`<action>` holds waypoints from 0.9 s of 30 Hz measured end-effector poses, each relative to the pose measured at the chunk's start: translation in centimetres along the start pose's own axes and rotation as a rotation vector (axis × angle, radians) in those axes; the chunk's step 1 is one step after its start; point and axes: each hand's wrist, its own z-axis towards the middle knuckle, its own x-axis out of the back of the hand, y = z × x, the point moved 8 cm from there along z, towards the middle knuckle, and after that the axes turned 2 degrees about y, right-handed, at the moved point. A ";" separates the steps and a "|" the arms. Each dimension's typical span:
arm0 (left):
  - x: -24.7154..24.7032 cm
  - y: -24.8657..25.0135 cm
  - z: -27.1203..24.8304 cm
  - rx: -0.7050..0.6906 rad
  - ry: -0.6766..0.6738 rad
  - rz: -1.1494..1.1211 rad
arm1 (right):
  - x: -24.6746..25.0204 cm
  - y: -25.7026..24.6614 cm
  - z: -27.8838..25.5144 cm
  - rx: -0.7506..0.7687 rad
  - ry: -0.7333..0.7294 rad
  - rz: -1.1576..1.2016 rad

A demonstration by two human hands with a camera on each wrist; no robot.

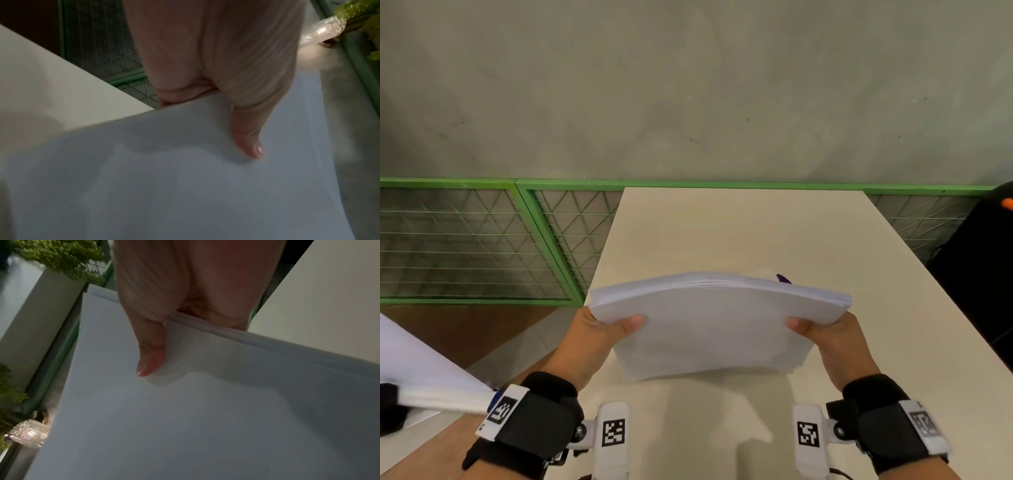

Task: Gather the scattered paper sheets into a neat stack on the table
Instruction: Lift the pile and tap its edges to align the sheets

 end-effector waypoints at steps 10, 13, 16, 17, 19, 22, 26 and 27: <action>-0.7 4.5 0.7 -0.120 0.029 -0.183 | 2.7 1.1 1.6 -0.060 -0.053 -0.052; -1.1 5.2 0.9 -0.154 0.050 -0.221 | 3.1 3.3 1.5 -0.131 0.004 0.259; -1.8 5.2 0.9 -0.156 0.069 -0.250 | 1.3 4.3 1.1 -0.202 0.052 0.647; -2.2 5.0 0.9 -0.155 0.066 -0.262 | 0.5 4.7 1.1 -0.209 0.023 0.719; -3.1 4.4 0.7 -0.139 0.065 -0.298 | -2.1 4.2 0.9 -0.211 -0.058 0.774; -4.3 3.5 0.4 -0.077 0.048 -0.341 | -4.8 3.2 1.3 -0.189 -0.131 0.708; -4.3 2.3 0.1 0.152 -0.109 -0.538 | -3.8 2.5 2.7 -0.152 -0.061 0.706; -4.1 2.1 0.1 0.207 -0.135 -0.561 | -3.2 2.3 2.9 -0.131 -0.044 0.683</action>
